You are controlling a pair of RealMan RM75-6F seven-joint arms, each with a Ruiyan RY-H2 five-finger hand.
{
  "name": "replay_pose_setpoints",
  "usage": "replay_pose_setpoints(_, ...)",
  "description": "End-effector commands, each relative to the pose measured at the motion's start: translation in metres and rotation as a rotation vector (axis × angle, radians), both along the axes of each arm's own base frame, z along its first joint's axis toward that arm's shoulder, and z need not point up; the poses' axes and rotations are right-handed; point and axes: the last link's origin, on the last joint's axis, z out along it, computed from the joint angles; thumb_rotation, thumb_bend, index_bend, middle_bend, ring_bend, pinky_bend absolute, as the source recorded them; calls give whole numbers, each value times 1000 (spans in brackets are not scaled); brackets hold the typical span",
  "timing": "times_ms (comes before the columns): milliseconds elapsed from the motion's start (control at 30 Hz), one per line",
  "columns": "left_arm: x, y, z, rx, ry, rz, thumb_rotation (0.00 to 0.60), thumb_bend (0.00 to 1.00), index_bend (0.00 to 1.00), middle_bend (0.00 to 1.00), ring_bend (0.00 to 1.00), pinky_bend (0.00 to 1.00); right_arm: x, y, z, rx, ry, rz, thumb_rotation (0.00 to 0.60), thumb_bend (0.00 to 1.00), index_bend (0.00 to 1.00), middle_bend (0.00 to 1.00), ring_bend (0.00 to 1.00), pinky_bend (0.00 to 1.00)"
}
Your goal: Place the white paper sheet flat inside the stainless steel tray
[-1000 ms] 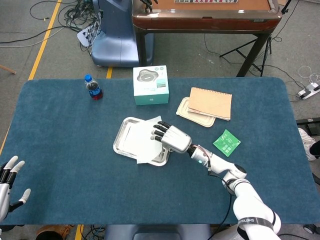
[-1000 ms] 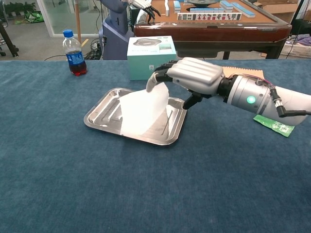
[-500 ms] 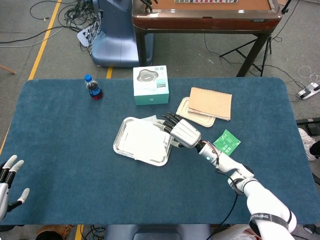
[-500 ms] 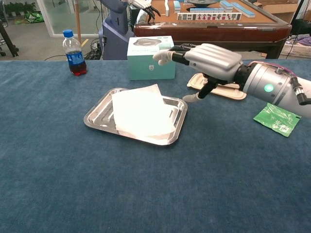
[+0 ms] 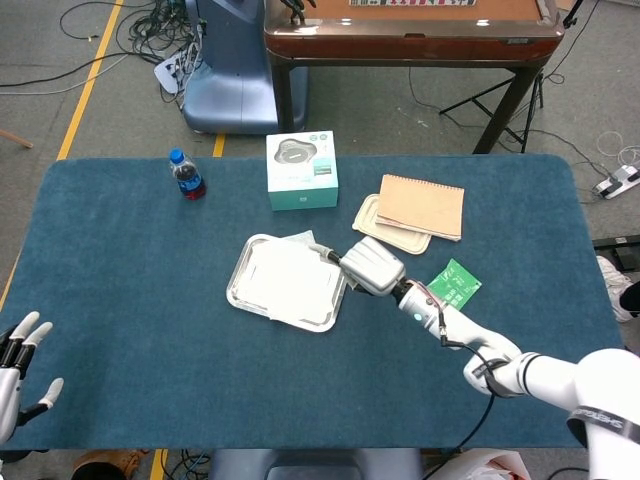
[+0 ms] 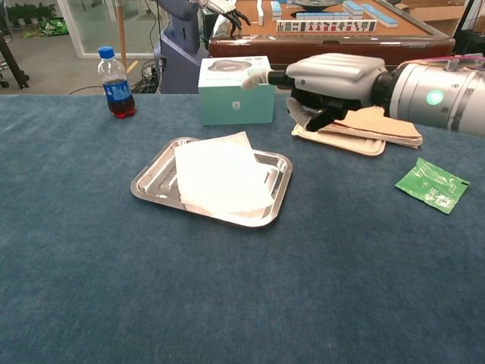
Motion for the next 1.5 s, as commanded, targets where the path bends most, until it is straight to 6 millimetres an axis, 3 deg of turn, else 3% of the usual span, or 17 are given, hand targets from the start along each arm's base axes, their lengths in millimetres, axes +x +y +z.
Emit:
replay_pose_setpoints(33,0,-1,1,2,-2,-2,600,242,166,92,101,0,22,-6,21,27,130,-58,600,1000,105,997,1000,1000)
replay_pose_setpoints(500,2,-2,2,-1,-1,-9,600,242,165,92,101,0,40,-14,-11,86,298,-148,600,1000,107,1000,1000,1000)
replay_pose_setpoints(733,3,0,-1,-16,0,-17,600,243,165,92,101,0,49,-15,-30,90,361,-150,600,1000,185,1000,1000,1000)
replay_pose_setpoints(1000,6,0,-3,-53,-1,-45,600,243,165,92,101,0,53,-19,-53,85,407,-172,600,1000,191,1000,1000,1000)
replay_pose_setpoints(1500,3,-1,-3,-61,-5,-43,600,243,167,92,101,0,59,-32,-77,45,405,-220,600,1000,191,1000,1000,1000)
